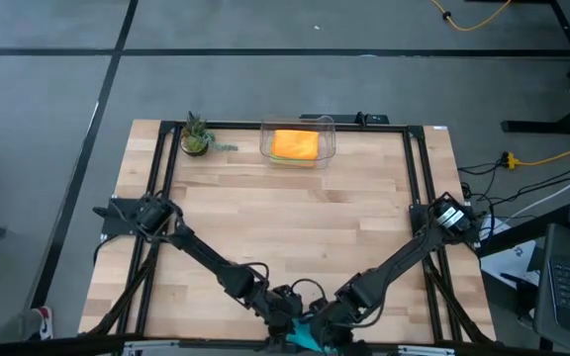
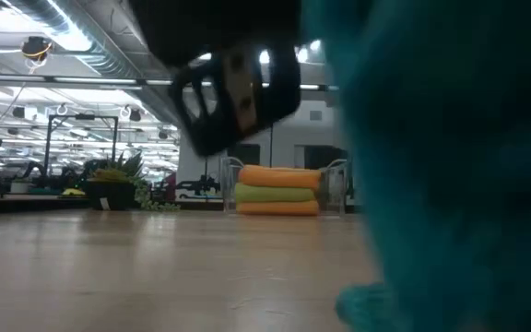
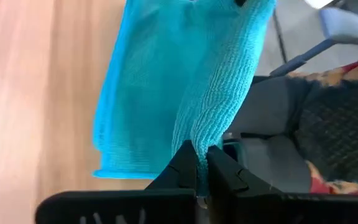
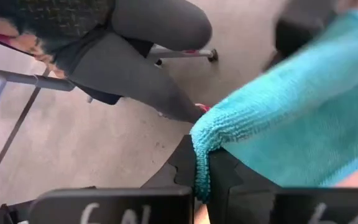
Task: Fold microfiber towels
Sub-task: Fold the blue microfiber cloth
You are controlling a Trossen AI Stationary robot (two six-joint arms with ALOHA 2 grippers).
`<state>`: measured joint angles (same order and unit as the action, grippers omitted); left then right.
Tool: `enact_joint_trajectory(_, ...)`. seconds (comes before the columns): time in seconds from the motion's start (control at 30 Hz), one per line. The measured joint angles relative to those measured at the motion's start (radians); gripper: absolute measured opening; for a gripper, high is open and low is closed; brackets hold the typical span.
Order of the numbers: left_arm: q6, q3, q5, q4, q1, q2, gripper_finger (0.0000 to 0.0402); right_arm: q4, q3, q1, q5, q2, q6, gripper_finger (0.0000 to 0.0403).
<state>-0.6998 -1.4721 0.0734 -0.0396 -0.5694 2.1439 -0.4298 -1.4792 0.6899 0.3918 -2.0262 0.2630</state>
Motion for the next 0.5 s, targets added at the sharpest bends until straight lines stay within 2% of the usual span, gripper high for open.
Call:
enact_joint_trajectory(0.23,0.000,0.002,0.002,-0.009,0.013,0.006,0.0001,0.071,0.125,-0.030,0.009,-0.001,0.141,0.0012)
enact_joint_trajectory(0.5,0.002,0.002,0.026,-0.039,0.052,0.012,0.0001,0.099,0.162,-0.045,0.006,-0.001,0.137,0.0012)
